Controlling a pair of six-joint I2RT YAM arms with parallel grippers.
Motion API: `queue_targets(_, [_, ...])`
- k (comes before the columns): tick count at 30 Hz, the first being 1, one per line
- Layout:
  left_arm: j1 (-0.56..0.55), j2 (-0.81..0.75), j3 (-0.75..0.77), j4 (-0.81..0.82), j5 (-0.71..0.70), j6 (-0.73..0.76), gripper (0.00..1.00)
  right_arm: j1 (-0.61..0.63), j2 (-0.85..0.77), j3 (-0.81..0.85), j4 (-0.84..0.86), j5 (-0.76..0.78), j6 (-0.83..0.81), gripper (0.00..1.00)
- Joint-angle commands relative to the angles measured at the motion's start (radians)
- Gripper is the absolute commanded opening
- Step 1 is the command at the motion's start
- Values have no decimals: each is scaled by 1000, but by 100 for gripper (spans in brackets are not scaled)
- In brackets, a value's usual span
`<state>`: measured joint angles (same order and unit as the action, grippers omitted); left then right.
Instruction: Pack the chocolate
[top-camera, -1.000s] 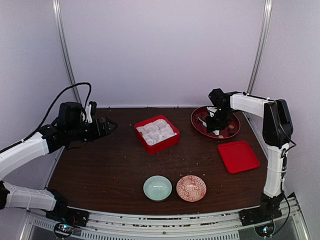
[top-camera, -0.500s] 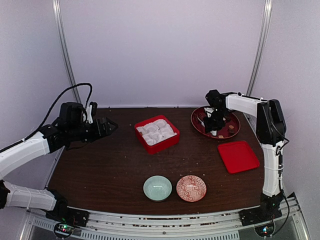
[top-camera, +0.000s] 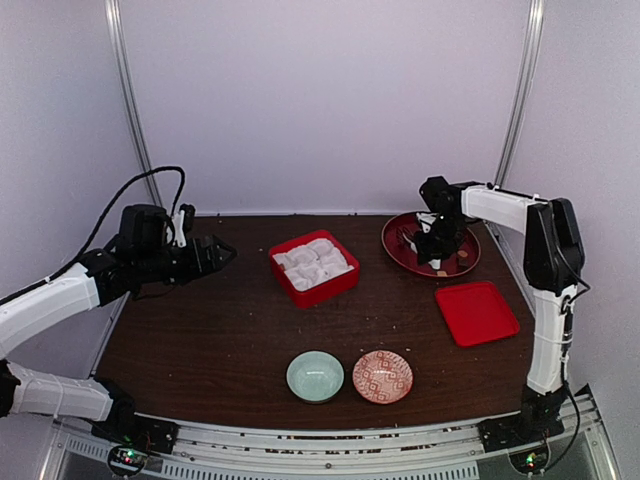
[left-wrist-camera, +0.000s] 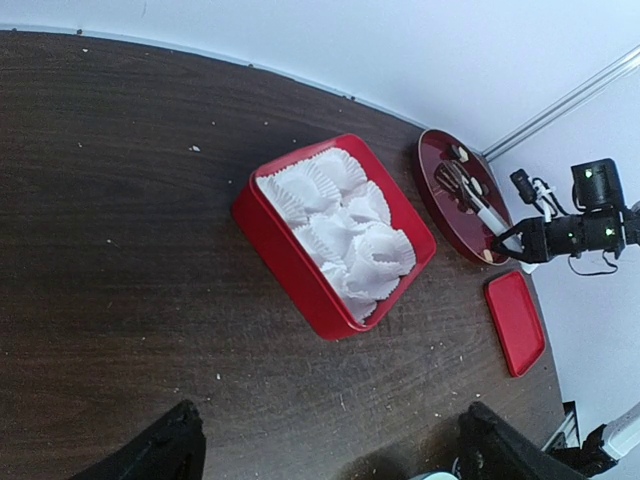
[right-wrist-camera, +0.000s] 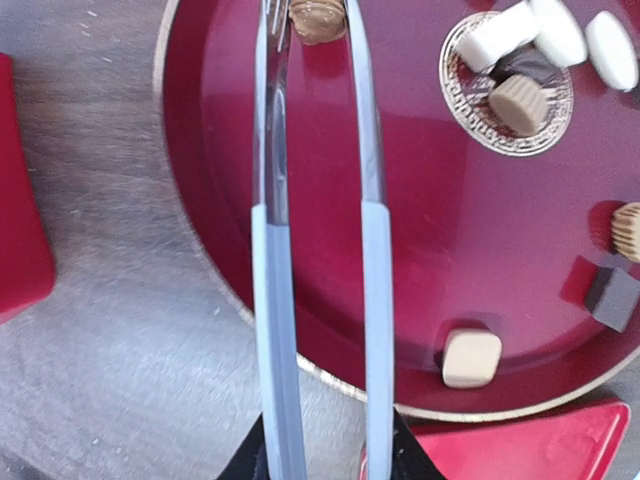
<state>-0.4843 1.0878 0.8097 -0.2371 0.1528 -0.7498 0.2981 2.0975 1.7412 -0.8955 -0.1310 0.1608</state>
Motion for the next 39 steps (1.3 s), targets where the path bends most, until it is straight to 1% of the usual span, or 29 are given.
queue_targets(1, [6,8,26,36,-2,3,90,-7,-111,-16,1,-20,-14,19])
queue_targets(5, [7,4,25,36,-5,2,90,-5,-163,-37,7,-54,-21,18])
queue_targets(9, [6,2,22,36,-6,4,90,8,-232,-67,26,-135,-30,18])
queue_targets(13, [6,2,19,45,-1,11,91,66,-283,-70,26,-201,-50,18])
queue_targets(16, [6,4,18,53,10,16,91,125,-289,-56,22,-246,-55,18])
queue_targets(22, [6,-5,19,46,5,22,91,250,-226,17,-12,-268,-58,18])
queue_targets(27, [7,-12,12,37,0,23,91,329,-149,80,-36,-289,-55,18])
queue_targets(33, [7,-14,3,39,-1,18,91,386,-77,127,-61,-301,-54,18])
queue_targets(39, [7,-12,2,41,-2,17,91,408,-39,128,-53,-314,-42,18])
